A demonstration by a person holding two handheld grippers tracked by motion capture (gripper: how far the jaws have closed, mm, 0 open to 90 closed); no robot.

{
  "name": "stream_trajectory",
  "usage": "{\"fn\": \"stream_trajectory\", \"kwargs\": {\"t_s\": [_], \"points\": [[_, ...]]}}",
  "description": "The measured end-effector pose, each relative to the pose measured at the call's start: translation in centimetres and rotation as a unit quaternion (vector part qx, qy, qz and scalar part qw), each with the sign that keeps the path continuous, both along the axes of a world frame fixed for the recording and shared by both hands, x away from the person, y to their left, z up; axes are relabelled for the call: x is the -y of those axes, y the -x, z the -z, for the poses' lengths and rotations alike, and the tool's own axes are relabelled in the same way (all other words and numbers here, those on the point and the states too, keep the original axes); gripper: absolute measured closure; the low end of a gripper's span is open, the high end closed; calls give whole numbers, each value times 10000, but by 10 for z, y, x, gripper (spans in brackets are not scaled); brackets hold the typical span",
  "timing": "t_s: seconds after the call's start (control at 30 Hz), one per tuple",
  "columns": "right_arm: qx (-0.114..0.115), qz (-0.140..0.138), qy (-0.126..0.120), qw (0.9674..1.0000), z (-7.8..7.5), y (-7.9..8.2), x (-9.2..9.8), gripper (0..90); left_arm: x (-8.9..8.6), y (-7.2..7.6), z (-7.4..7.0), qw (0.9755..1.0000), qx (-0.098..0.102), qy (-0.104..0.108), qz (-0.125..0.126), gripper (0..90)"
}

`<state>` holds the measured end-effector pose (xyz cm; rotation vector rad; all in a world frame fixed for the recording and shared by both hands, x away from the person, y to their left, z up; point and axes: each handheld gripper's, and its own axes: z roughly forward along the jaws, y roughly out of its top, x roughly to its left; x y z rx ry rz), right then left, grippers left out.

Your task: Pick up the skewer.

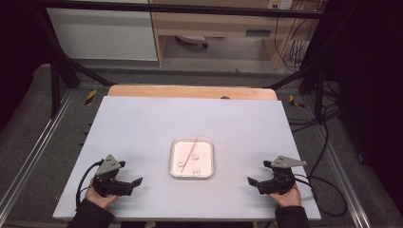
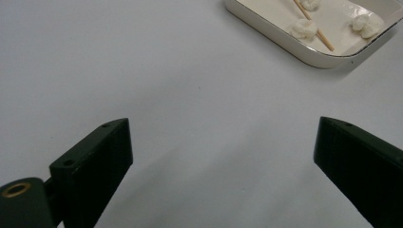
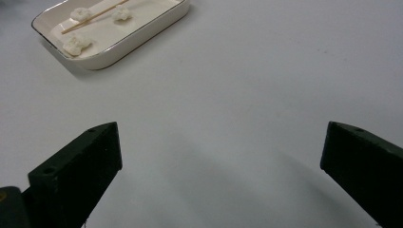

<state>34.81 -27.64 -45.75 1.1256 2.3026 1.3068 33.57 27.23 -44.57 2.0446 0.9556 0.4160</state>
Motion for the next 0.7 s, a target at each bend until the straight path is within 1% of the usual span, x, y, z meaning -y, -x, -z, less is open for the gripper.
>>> {"fn": "stream_trajectory", "kwargs": {"t_s": [0.33,0.4,0.43,0.53,0.7], "points": [[11,2,-15,10000,-1,0,0,7,3,0,-1,10000,-28,-22,26,56],[15,3,-37,10000,-1,0,0,7,4,-1,-2,10000,-37,-31,36,56],[17,2,-43,10000,-1,0,0,7,6,-2,-3,10000,-18,-67,42,57],[7,3,-45,10000,-1,0,0,8,7,-2,-4,10000,-31,-52,48,59],[-4,5,-31,10000,0,0,0,8,12,-4,-6,9999,-38,-86,64,59]]}}
